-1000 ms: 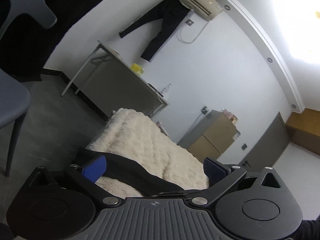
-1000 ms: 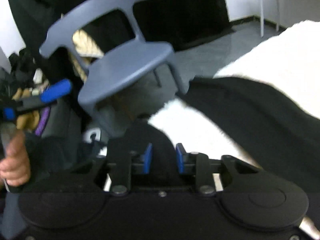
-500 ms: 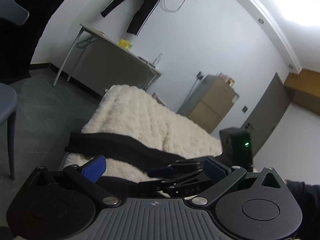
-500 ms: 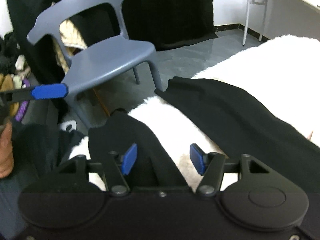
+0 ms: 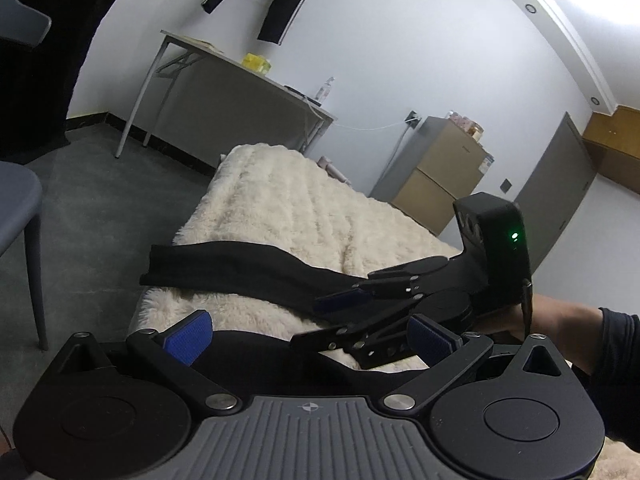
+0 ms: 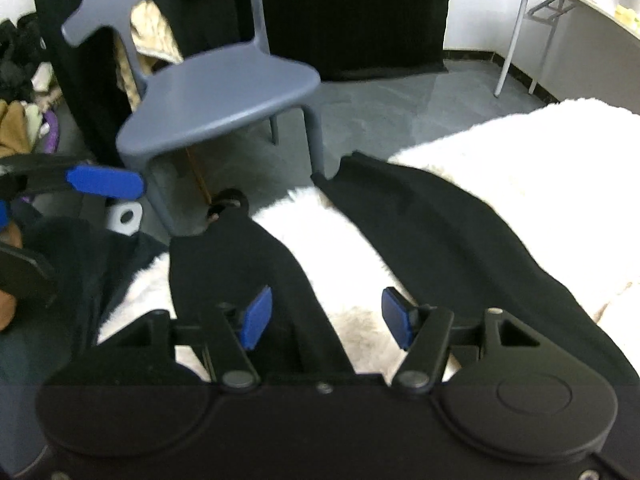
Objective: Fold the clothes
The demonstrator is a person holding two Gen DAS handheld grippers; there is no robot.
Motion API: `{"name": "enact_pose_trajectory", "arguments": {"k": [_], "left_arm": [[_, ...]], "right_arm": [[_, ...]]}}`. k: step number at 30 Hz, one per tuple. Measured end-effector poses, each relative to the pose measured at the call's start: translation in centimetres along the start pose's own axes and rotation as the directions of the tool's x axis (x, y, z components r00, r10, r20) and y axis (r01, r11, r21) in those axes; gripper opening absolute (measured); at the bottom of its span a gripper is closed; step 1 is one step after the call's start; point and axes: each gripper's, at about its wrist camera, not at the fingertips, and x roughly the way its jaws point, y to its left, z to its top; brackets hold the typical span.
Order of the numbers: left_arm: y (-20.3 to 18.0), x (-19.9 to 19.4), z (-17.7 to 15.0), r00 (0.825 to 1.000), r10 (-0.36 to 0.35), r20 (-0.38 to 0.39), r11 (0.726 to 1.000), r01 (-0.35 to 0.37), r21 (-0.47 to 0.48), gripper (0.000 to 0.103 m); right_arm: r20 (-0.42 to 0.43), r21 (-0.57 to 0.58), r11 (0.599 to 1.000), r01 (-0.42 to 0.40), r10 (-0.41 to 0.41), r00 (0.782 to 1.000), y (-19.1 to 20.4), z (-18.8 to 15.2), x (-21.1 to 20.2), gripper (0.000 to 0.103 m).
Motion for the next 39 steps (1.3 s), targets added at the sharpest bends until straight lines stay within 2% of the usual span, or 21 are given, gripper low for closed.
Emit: {"name": "enact_pose_trajectory", "arguments": {"k": [3, 6, 9, 12, 14, 16, 18, 20, 21, 23, 27, 29, 31, 35, 36, 37, 39], "left_arm": [[0.8, -0.5, 0.3, 1.000, -0.008, -0.006, 1.000, 0.008, -0.021, 0.103], [2.2, -1.7, 0.7, 0.999, 0.013, 0.040, 0.996, -0.009, -0.085, 0.103], [6.1, -3.5, 1.0, 0.993, 0.038, 0.107, 0.961, -0.007, -0.278, 0.103], [8.0, -3.7, 0.9, 0.994, 0.010, 0.110, 0.926, 0.032, -0.376, 0.103], [7.8, -3.6, 0.9, 0.996, 0.000, 0.092, 0.932, 0.033, -0.362, 0.103], [7.2, -3.3, 1.0, 0.998, -0.008, 0.066, 0.943, 0.030, -0.331, 0.103], [6.6, -3.0, 1.1, 0.999, -0.016, 0.041, 0.956, 0.027, -0.294, 0.103], [5.8, -2.6, 1.0, 1.000, -0.023, 0.017, 0.968, 0.026, -0.251, 0.103], [5.4, -2.4, 1.0, 1.000, -0.026, 0.004, 0.973, 0.026, -0.230, 0.103], [4.7, -2.0, 1.0, 0.999, -0.031, -0.019, 0.982, 0.027, -0.189, 0.103], [4.9, -1.9, 0.8, 0.999, -0.032, -0.011, 0.980, 0.029, -0.197, 0.103], [5.1, -2.0, 0.7, 0.999, -0.037, 0.001, 0.978, 0.037, -0.207, 0.103], [5.2, -2.0, 0.7, 0.999, -0.040, 0.004, 0.976, 0.040, -0.213, 0.103], [5.0, -2.0, 0.7, 0.999, -0.037, -0.002, 0.978, 0.036, -0.207, 0.103], [5.1, -2.0, 0.7, 0.999, -0.036, -0.002, 0.978, 0.035, -0.206, 0.103], [5.1, -2.0, 0.7, 0.999, -0.034, -0.003, 0.978, 0.033, -0.206, 0.103], [5.2, -2.2, 0.7, 0.999, -0.035, 0.008, 0.975, 0.036, -0.218, 0.103]], "right_arm": [[-0.020, 0.008, 0.999, -0.031, 0.031, 0.999, 0.5, -0.4, 1.2, 0.068], [-0.043, 0.047, 0.993, -0.107, 0.109, 0.993, 0.8, -0.6, 1.6, 0.062], [-0.009, 0.071, 0.991, -0.115, 0.116, 0.993, 0.5, -0.2, 1.3, 0.062], [0.020, 0.119, 0.985, -0.125, 0.123, 0.992, -0.4, 0.4, 1.4, 0.063], [-0.005, 0.130, 0.981, -0.141, 0.143, 0.990, -0.8, 0.6, 2.0, 0.063], [-0.074, 0.135, 0.975, -0.179, 0.190, 0.979, -1.0, 0.8, 3.0, 0.065], [-0.114, 0.089, 0.974, -0.208, 0.218, 0.969, -0.3, 0.8, 3.3, 0.065], [-0.115, 0.043, 0.975, -0.217, 0.221, 0.969, 0.4, 0.7, 2.9, 0.057], [-0.112, 0.036, 0.974, -0.225, 0.228, 0.967, 0.5, 0.7, 2.6, 0.046], [-0.106, 0.040, 0.969, -0.246, 0.249, 0.963, 0.6, 0.8, 1.9, 0.041], [-0.124, 0.015, 0.959, -0.282, 0.281, 0.952, 0.8, 0.7, 1.3, 0.025], [-0.116, 0.013, 0.960, -0.278, 0.278, 0.954, 0.9, 0.7, 1.5, 0.029], [-0.104, 0.011, 0.962, -0.273, 0.272, 0.957, 0.9, 0.6, 1.6, 0.047], [-0.116, 0.056, 0.952, -0.300, 0.305, 0.945, 0.5, 1.2, 3.7, 0.049], [-0.121, 0.062, 0.949, -0.309, 0.314, 0.942, 0.6, 1.5, 3.9, 0.040], [-0.127, 0.068, 0.946, -0.317, 0.324, 0.938, 0.6, 1.8, 4.1, 0.020], [-0.128, 0.048, 0.944, -0.327, 0.330, 0.935, 0.8, 2.2, 3.8, 0.003]]}}
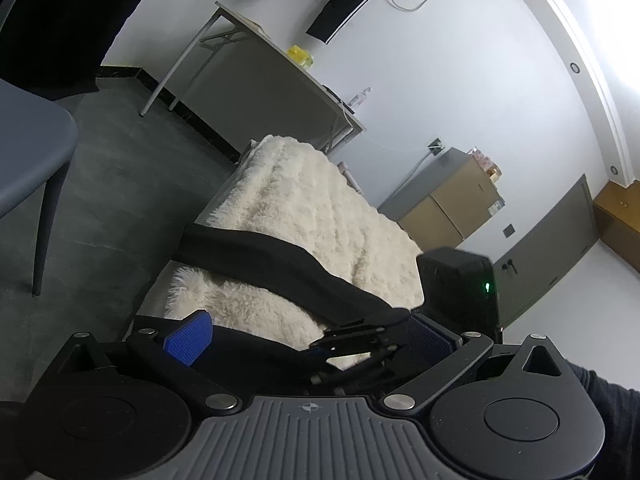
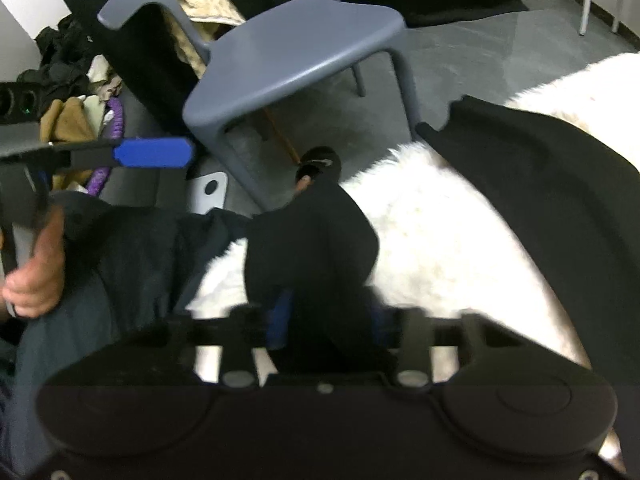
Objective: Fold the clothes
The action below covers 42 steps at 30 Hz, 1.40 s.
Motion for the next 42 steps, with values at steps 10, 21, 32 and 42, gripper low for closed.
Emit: {"name": "enact_pose_trajectory", "arguments": {"k": [10, 21, 32, 42], "left_arm": [[1.3, -1.7, 0.5, 0.991, 0.027, 0.133, 0.996, -0.015, -0.092, 0.103], [4.0, -5.4, 0.6, 0.937, 0.121, 0.328, 0.967, -0.037, -0.253, 0.103], [3.3, -5.5, 1.0, 0.942, 0.137, 0.306, 0.976, -0.075, -0.206, 0.103], [4.3, -5.7, 0.7, 0.940, 0.138, 0.312, 0.966, -0.059, -0.252, 0.103]], "right_arm": [[0.371, 0.069, 0.926, 0.371, -0.370, 0.852, 2.9, -1.1, -8.1, 0.003], [0.282, -0.451, 0.707, 0.544, -0.466, 0.839, 14.2, -3.7, 4.5, 0.043], [0.364, -0.160, 0.777, 0.609, -0.527, 0.768, 9.8, -6.7, -1.8, 0.065], [0.388, -0.188, 0.775, 0.603, -0.506, 0.771, 10.5, -5.1, 2.3, 0.050]]}}
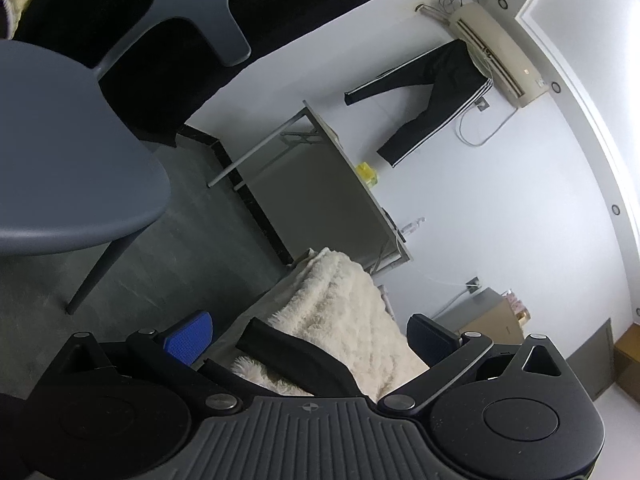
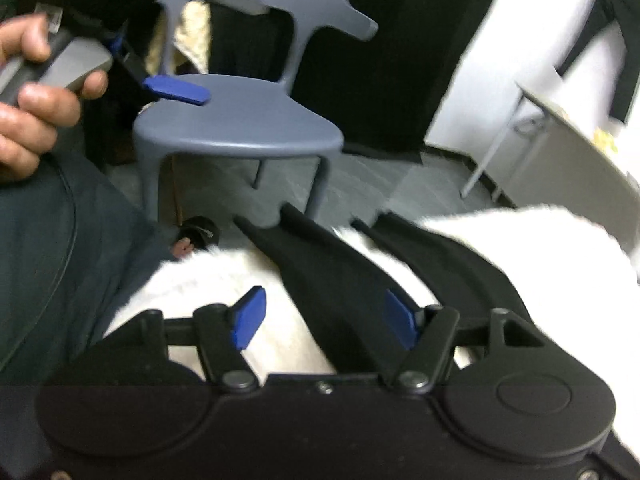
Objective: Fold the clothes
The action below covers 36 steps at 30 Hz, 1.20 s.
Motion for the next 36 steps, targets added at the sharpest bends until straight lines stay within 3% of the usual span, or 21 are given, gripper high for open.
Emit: {"name": "enact_pose_trajectory", "arguments": {"k": [1, 2, 5, 6, 7, 8, 12, 15, 16, 19, 21, 23, 25, 27, 29, 31, 36], "left_arm": [[-0.1, 0.0, 0.0, 1.000, 0.001, -0.002, 1.000, -0.001, 0.007, 0.103], [-0.1, 0.0, 0.0, 1.000, 0.001, -0.002, 1.000, -0.001, 0.008, 0.103], [-0.2, 0.0, 0.0, 1.000, 0.000, -0.006, 1.000, 0.000, 0.016, 0.103], [-0.3, 0.0, 0.0, 1.000, 0.000, -0.005, 1.000, 0.001, 0.017, 0.103], [-0.3, 0.0, 0.0, 1.000, -0.001, -0.005, 1.000, 0.001, 0.017, 0.103], [-0.3, 0.0, 0.0, 1.000, -0.001, -0.005, 1.000, 0.001, 0.016, 0.103], [-0.3, 0.4, 0.0, 1.000, -0.002, -0.012, 1.000, 0.002, 0.016, 0.103], [-0.5, 0.4, 0.0, 1.000, 0.000, -0.016, 1.000, 0.000, 0.027, 0.103], [-0.5, 0.4, 0.0, 1.000, 0.000, -0.016, 1.000, 0.000, 0.028, 0.103], [-0.4, 0.3, -0.1, 1.000, 0.000, -0.014, 1.000, 0.001, 0.025, 0.103], [-0.4, 0.4, -0.1, 1.000, 0.001, -0.015, 1.000, 0.000, 0.022, 0.103], [-0.4, 0.5, -0.2, 1.000, 0.001, -0.019, 1.000, -0.001, 0.021, 0.103], [-0.4, 0.5, -0.3, 1.000, 0.002, -0.025, 1.000, -0.001, 0.025, 0.103], [-0.4, 0.4, -0.4, 1.000, 0.003, -0.028, 1.000, -0.002, 0.025, 0.103], [-0.3, 0.3, -0.4, 1.000, 0.004, -0.027, 1.000, -0.003, 0.021, 0.103], [-0.3, 0.4, -0.4, 1.000, 0.005, -0.026, 1.000, -0.005, 0.016, 0.103], [-0.2, 0.5, -0.4, 1.000, 0.007, -0.025, 1.000, -0.007, 0.008, 0.103]], "right_arm": [[-0.046, 0.028, 0.999, -0.032, 0.033, 0.998, 0.1, 0.4, 1.0, 0.009], [-0.114, 0.075, 0.994, -0.079, 0.087, 0.990, 0.4, 1.1, 2.6, 0.006], [-0.129, 0.148, 0.971, -0.188, 0.208, 0.970, 1.0, 1.9, 3.3, 0.015], [-0.107, 0.181, 0.957, -0.227, 0.249, 0.963, 0.8, 2.0, 2.9, 0.033], [-0.081, 0.202, 0.949, -0.244, 0.264, 0.961, 0.5, 2.0, 2.3, 0.040], [-0.053, 0.218, 0.943, -0.253, 0.271, 0.961, 0.1, 1.9, 1.8, 0.042], [0.061, 0.338, 0.920, -0.199, 0.190, 0.980, -2.5, 1.0, 0.3, 0.043], [0.089, 0.480, 0.870, -0.116, 0.083, 0.993, -4.4, -0.3, -0.1, 0.030], [0.088, 0.484, 0.873, -0.062, 0.022, 0.996, -4.4, -0.9, -0.7, 0.021], [0.080, 0.482, 0.870, 0.105, -0.163, 0.983, -3.8, -3.0, -2.5, 0.013], [0.033, 0.499, 0.834, 0.235, -0.289, 0.957, -3.3, -5.6, -3.3, 0.014], [-0.040, 0.496, 0.813, 0.306, -0.330, 0.943, -3.0, -7.9, -3.0, 0.016], [-0.105, 0.504, 0.807, 0.306, -0.295, 0.950, -2.9, -9.7, -2.5, 0.015], [-0.090, 0.548, 0.776, 0.313, -0.317, 0.944, -2.9, -11.4, -4.3, 0.019], [-0.073, 0.586, 0.743, 0.322, -0.348, 0.935, -3.1, -12.4, -6.6, 0.033], [-0.080, 0.627, 0.707, 0.329, -0.362, 0.929, -3.5, -13.5, -8.5, 0.036], [-0.175, 0.774, 0.532, 0.343, -0.340, 0.924, -5.7, -18.4, -13.1, 0.036]]}}
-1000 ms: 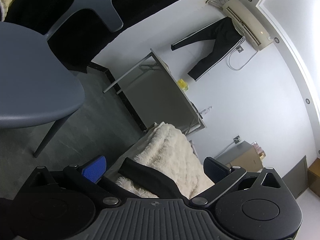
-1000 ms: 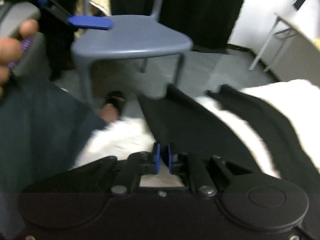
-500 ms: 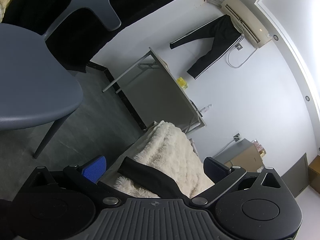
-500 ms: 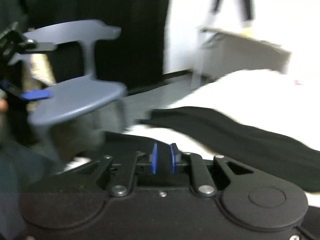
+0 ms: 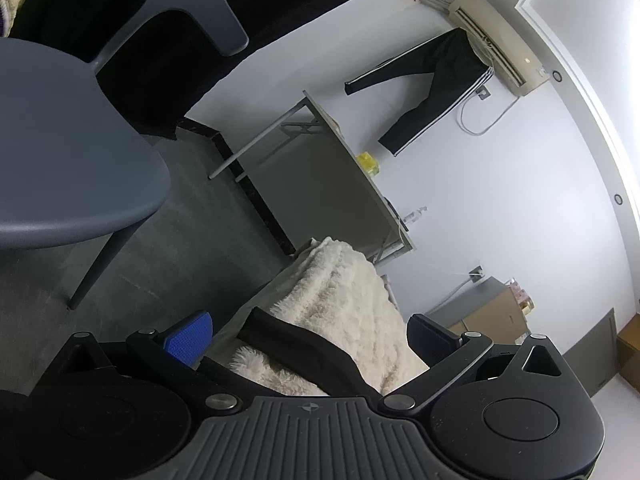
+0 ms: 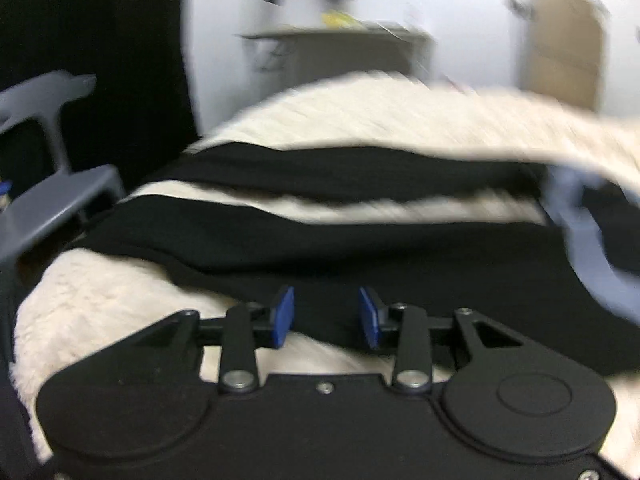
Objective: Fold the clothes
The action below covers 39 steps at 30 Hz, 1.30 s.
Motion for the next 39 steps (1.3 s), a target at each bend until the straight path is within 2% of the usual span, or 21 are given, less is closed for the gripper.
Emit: {"name": "enact_pose_trajectory", "arguments": {"k": [2, 5, 7, 9, 11, 14, 16, 19, 21, 22, 23, 25, 26, 27, 28, 31, 34, 35, 37, 39], "left_arm": [[-0.2, 0.1, -0.1, 1.000, 0.003, -0.006, 1.000, -0.003, 0.011, 0.103], [-0.4, 0.1, -0.2, 1.000, 0.009, -0.011, 1.000, -0.009, 0.028, 0.103], [-0.7, 0.0, -0.3, 1.000, 0.017, -0.015, 0.999, -0.016, 0.051, 0.103], [-0.7, -0.1, -0.4, 1.000, 0.019, -0.015, 0.998, -0.018, 0.054, 0.103], [-0.6, -0.1, -0.4, 1.000, 0.018, -0.015, 0.999, -0.017, 0.051, 0.103], [-0.3, -0.1, -0.3, 1.000, 0.013, -0.014, 0.999, -0.013, 0.037, 0.103], [-0.3, -0.1, -0.3, 1.000, 0.011, -0.015, 0.999, -0.011, 0.035, 0.103], [-0.3, 0.0, -0.2, 1.000, 0.009, -0.019, 0.999, -0.008, 0.036, 0.103], [-0.2, 0.1, -0.1, 1.000, 0.007, -0.020, 0.999, -0.007, 0.035, 0.103], [-0.2, 0.2, -0.1, 1.000, 0.006, -0.022, 0.999, -0.005, 0.034, 0.103], [-0.3, 0.4, -0.1, 1.000, 0.005, -0.024, 0.999, -0.005, 0.034, 0.103], [-0.2, 0.4, -0.1, 1.000, 0.004, -0.028, 0.999, -0.003, 0.036, 0.103], [-0.2, 0.3, -0.1, 1.000, 0.004, -0.028, 0.999, -0.003, 0.036, 0.103], [-0.2, 0.2, -0.1, 1.000, 0.004, -0.027, 0.999, -0.003, 0.037, 0.103], [-0.2, 0.1, -0.1, 1.000, 0.004, -0.023, 0.999, -0.003, 0.035, 0.103], [-0.1, 0.0, 0.0, 1.000, 0.004, -0.017, 1.000, -0.003, 0.029, 0.103], [0.0, 0.1, 0.0, 1.000, 0.004, -0.018, 1.000, -0.003, 0.026, 0.103], [-0.1, 0.0, 0.0, 1.000, 0.003, -0.017, 1.000, -0.002, 0.027, 0.103], [-0.1, 0.0, 0.0, 1.000, 0.001, -0.016, 1.000, 0.000, 0.030, 0.103], [-0.3, 0.1, -0.1, 1.000, 0.002, -0.022, 0.999, -0.001, 0.040, 0.103]], "right_arm": [[0.030, -0.037, 0.999, -0.017, 0.018, 0.999, 0.2, -0.3, -0.2, 0.036], [0.047, -0.176, 0.978, -0.114, 0.124, 0.991, 3.2, -0.2, 0.1, 0.036], [0.054, -0.331, 0.926, -0.182, 0.211, 0.976, 6.1, 0.0, 0.2, 0.036], [0.041, -0.453, 0.867, -0.207, 0.252, 0.967, 9.0, 0.1, 0.9, 0.035], [0.010, -0.552, 0.815, -0.176, 0.218, 0.976, 11.4, -0.1, 2.0, 0.034], [-0.031, -0.618, 0.775, -0.132, 0.144, 0.989, 13.0, -0.2, 4.8, 0.026], [-0.044, -0.639, 0.760, -0.119, 0.117, 0.992, 13.4, -0.4, 5.5, 0.002], [-0.039, -0.697, 0.706, -0.125, 0.137, 0.990, 13.7, -0.3, 4.4, 0.001], [-0.093, -0.785, 0.594, -0.178, 0.172, 0.981, 14.5, -1.4, 2.7, 0.002], [-0.130, -0.805, 0.555, -0.208, 0.177, 0.976, 14.6, -1.9, 2.4, 0.003], [-0.157, -0.812, 0.535, -0.233, 0.184, 0.970, 14.4, -2.2, 2.3, 0.005], [-0.166, -0.803, 0.541, -0.252, 0.203, 0.965, 14.0, -1.9, 1.8, 0.014], [-0.156, -0.789, 0.557, -0.258, 0.225, 0.962, 13.7, -1.4, 1.5, 0.020], [-0.138, -0.771, 0.579, -0.264, 0.253, 0.958, 13.3, -0.7, 1.2, 0.041], [-0.113, -0.752, 0.602, -0.268, 0.283, 0.953, 13.0, 0.0, 0.9, 0.053], [-0.043, -0.664, 0.700, -0.261, 0.312, 0.949, 12.9, 2.0, 1.3, 0.052], [0.018, -0.541, 0.818, -0.193, 0.241, 0.970, 13.7, 3.5, 3.5, 0.052], [0.017, -0.505, 0.849, -0.158, 0.193, 0.981, 14.3, 3.5, 4.9, 0.052], [-0.033, -0.474, 0.869, -0.143, 0.145, 0.989, 16.3, 2.7, 7.5, 0.052], [-0.032, -0.478, 0.859, -0.184, 0.193, 0.981, 18.2, 1.5, 8.1, 0.052]]}}
